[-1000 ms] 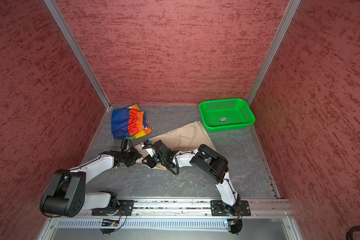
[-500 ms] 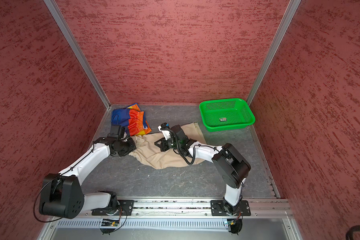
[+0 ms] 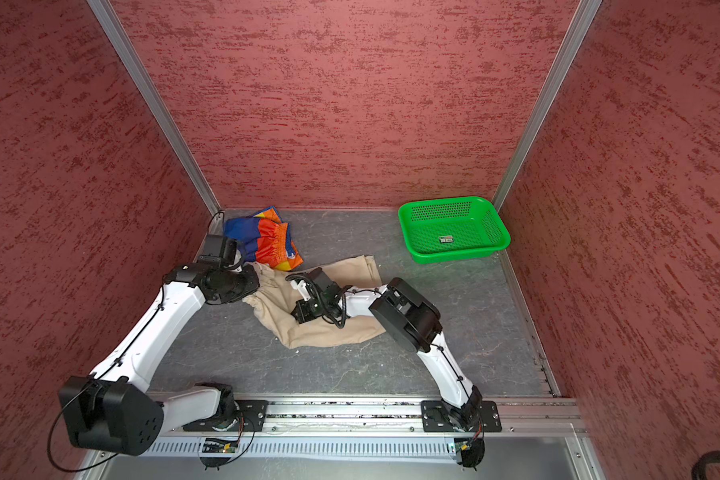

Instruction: Fold and stack the shorts

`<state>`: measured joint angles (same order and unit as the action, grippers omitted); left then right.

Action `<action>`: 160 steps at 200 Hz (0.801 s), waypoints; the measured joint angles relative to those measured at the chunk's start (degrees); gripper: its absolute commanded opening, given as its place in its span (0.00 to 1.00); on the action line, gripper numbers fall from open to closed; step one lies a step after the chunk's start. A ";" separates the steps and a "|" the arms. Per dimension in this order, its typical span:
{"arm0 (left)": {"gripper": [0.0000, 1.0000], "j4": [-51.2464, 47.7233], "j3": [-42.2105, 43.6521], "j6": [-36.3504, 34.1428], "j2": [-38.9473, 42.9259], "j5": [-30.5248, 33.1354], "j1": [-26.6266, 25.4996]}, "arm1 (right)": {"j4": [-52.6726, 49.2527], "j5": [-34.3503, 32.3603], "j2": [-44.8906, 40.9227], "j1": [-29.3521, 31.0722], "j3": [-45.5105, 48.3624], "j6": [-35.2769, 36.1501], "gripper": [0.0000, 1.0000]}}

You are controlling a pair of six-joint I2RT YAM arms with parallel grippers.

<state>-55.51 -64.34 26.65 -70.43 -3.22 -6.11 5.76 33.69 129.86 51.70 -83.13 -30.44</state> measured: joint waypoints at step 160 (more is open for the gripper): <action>0.21 -11.28 -16.55 -5.49 -4.59 15.06 -4.81 | -12.09 -7.89 -31.52 -19.65 31.61 -0.33 0.00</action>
<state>-66.78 -80.88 21.17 -75.02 11.84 -10.92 -6.33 25.80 98.35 32.05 -51.53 -30.76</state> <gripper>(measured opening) 0.210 0.041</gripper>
